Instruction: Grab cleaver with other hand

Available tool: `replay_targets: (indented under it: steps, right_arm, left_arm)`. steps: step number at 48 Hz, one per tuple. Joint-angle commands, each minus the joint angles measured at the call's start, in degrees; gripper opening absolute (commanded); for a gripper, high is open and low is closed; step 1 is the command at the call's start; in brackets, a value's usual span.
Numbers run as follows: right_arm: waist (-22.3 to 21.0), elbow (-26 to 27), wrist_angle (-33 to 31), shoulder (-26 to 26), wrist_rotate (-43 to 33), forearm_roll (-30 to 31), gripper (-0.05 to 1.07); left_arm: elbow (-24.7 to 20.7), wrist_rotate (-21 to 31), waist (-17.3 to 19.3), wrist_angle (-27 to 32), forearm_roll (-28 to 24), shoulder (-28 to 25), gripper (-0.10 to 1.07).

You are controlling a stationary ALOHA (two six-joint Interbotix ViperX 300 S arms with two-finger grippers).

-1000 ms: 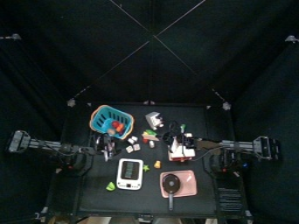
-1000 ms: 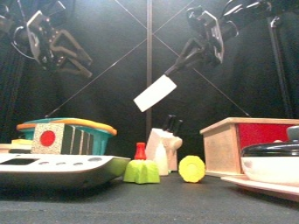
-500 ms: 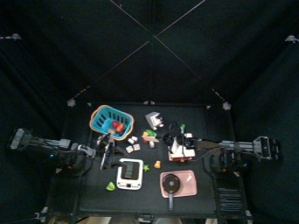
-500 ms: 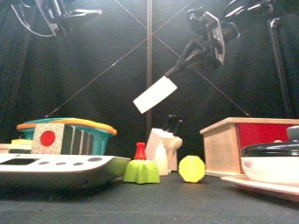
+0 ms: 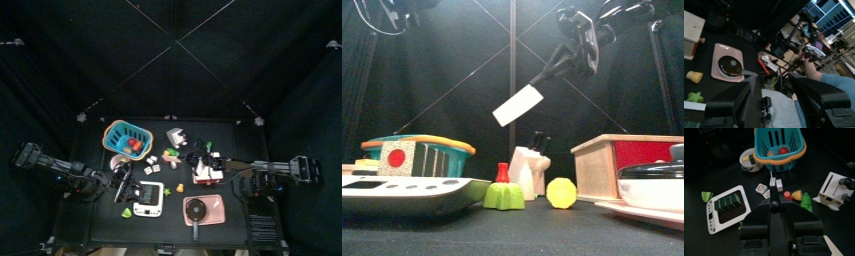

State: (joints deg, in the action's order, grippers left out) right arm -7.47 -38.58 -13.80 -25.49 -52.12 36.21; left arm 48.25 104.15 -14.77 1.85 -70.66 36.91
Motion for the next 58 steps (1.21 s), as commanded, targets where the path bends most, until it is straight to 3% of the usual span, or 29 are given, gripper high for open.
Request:
replay_targets:
  steps: [1, 10, 21, 25, 35, 48, 54, 58]
  right_arm:
    - [-0.09, 1.41, 0.53, -1.32, 0.09, 0.18, 0.4]
    - [-0.09, 1.32, 0.53, -1.23, 0.09, -0.09, 0.4]
    - [0.0, 1.32, 0.53, -1.23, 0.09, -0.09, 0.4]
    - [-0.26, 1.41, 0.53, -1.23, 0.09, -0.09, 0.4]
    - [-0.35, 1.14, 0.7, -1.23, 0.09, -0.09, 0.4]
    - [-0.18, 1.23, 0.79, -1.32, 0.0, -0.18, 0.4]
    - [-0.26, 1.23, 0.7, -1.32, 0.09, -0.44, 0.4]
    - [-0.26, 1.23, 0.7, -1.32, 0.09, -0.44, 0.4]
  left_arm:
    - [-1.41, -0.09, 0.18, 1.58, -2.02, 0.26, 0.91]
    - [-2.02, -0.09, 0.09, 2.46, -3.52, -0.18, 0.91]
    - [-1.85, -0.09, -0.7, -0.88, 0.18, -2.81, 0.92]
    - [-2.72, -0.09, -1.58, -3.43, -1.49, -2.81, 0.92]
    - [-4.39, -0.09, -1.85, -3.6, -7.56, -3.16, 0.92]
    - [-3.34, -0.09, -1.76, -3.87, -4.04, -4.22, 0.94]
    - [-3.96, -0.44, -0.7, 1.93, -1.67, -3.6, 0.94]
    - [-3.96, -3.25, -0.26, 9.67, -6.24, -2.55, 0.95]
